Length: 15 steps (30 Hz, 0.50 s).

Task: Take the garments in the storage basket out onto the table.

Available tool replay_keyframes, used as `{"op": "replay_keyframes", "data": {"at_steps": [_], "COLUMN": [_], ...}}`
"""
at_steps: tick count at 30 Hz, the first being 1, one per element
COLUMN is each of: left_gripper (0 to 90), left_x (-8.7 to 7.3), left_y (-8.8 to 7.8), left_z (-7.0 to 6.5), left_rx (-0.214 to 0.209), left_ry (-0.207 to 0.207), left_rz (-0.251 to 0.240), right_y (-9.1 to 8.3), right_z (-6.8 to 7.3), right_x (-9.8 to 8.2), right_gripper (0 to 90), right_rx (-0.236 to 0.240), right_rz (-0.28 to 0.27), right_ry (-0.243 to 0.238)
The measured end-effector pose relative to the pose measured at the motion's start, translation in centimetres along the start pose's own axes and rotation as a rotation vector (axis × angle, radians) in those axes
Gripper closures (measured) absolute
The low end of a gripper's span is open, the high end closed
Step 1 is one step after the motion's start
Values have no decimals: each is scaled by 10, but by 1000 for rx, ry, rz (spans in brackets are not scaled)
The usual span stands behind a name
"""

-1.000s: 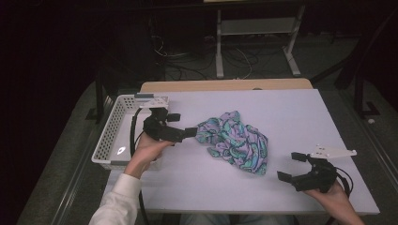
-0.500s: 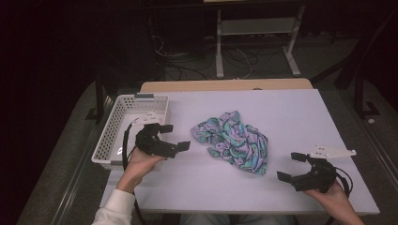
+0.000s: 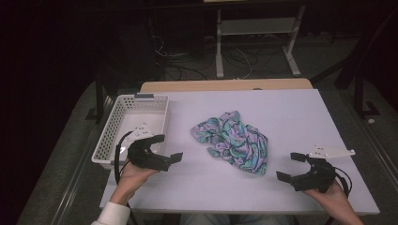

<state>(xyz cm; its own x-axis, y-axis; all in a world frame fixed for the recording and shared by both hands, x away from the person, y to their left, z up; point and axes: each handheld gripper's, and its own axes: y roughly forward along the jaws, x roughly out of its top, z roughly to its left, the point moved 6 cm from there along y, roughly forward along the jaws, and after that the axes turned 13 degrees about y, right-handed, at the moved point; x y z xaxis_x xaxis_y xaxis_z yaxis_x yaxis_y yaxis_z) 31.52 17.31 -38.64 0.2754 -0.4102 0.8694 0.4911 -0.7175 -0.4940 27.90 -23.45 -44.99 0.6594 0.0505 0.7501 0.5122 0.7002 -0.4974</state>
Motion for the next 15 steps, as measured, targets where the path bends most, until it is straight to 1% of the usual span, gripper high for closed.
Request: {"op": "replay_keyframes", "data": {"at_steps": [6,13,15], "left_gripper": [0,0,0], "left_x": [-13,-12,-11], "left_y": [-3,-4,-4], "left_z": [-2,-4,-4], "left_rx": [9,4,5], "left_ry": [-21,-25,-20], "left_rz": [-8,-23,-23], "right_y": [0,0,0], "right_z": [0,0,0], "right_x": [0,0,0], "right_gripper": [0,0,0], "right_rx": [-2,-1,-1], "right_rz": [2,1,0], "right_ry": [2,1,3]}}
